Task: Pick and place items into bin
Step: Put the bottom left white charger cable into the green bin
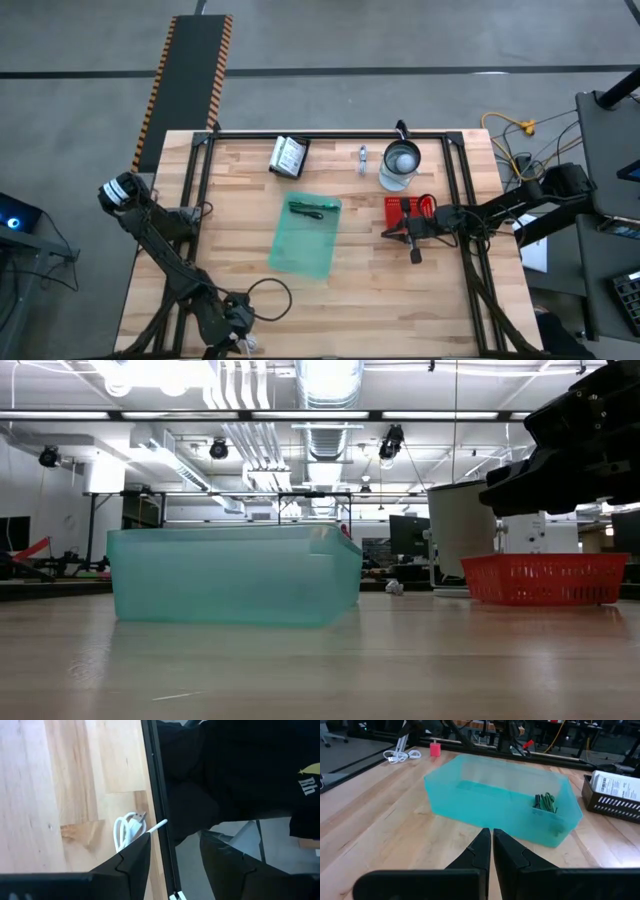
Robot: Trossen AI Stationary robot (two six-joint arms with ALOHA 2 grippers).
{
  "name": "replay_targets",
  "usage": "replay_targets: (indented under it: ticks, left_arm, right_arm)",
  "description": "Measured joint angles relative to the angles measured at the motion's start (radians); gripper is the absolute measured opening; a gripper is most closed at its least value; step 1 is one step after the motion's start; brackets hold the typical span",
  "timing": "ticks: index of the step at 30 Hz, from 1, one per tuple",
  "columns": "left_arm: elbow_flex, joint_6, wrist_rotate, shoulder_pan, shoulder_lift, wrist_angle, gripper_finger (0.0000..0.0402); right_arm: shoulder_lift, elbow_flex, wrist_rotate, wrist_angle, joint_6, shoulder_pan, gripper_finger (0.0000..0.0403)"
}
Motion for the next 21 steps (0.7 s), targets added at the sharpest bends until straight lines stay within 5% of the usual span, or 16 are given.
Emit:
replay_targets:
  ticks: [21]
  left_arm:
    - [-0.012,-0.08,-0.018,-0.013,0.01,0.002,0.0154]
  right_arm:
    - [0.0,0.0,0.0,0.0,-0.004,0.0,0.0009]
